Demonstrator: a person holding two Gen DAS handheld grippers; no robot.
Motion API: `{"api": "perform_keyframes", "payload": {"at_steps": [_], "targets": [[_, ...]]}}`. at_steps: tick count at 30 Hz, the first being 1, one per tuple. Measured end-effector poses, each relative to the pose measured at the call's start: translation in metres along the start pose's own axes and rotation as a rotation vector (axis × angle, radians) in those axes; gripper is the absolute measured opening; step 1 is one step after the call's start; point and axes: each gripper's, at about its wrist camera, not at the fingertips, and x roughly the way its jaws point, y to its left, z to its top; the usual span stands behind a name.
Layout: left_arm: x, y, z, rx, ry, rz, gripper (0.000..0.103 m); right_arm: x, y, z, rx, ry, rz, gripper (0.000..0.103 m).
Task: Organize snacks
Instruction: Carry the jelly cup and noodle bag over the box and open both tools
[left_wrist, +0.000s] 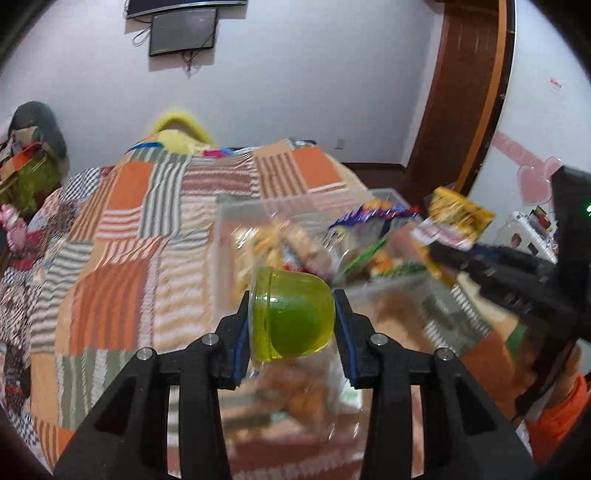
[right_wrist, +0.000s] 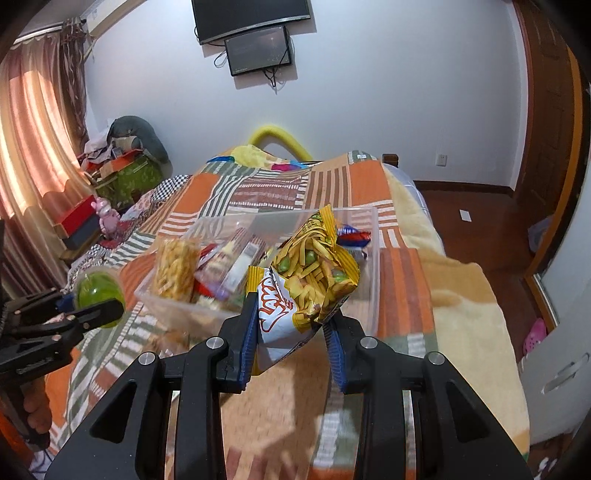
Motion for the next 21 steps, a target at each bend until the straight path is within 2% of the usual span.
{"api": "perform_keyframes", "payload": {"at_steps": [6, 11, 12, 14, 16, 21], "targets": [[0.036, -0.014, 0.022, 0.008, 0.037, -0.039, 0.040, 0.023, 0.000, 0.003, -0.015, 0.038, -0.021, 0.030], [0.059, -0.026, 0.026, 0.046, 0.074, -0.021, 0.040, 0.032, -0.002, 0.003, -0.012, 0.069, -0.029, 0.033], [0.058, -0.026, 0.026, 0.048, 0.070, -0.017, 0.040, 0.032, -0.002, 0.002, -0.011, 0.070, -0.038, 0.036], [0.053, -0.025, 0.024, 0.045, 0.044, -0.009, 0.041, 0.029, -0.005, 0.003, -0.004, 0.064, -0.046, 0.049], [0.044, -0.023, 0.025, 0.046, 0.025, -0.021, 0.041, 0.022, -0.006, 0.003, 0.002, 0.045, -0.049, 0.055], [0.024, -0.018, 0.027, 0.048, 0.001, -0.023, 0.043, 0.004, 0.002, 0.001, -0.021, 0.030, -0.028, 0.056]]}}
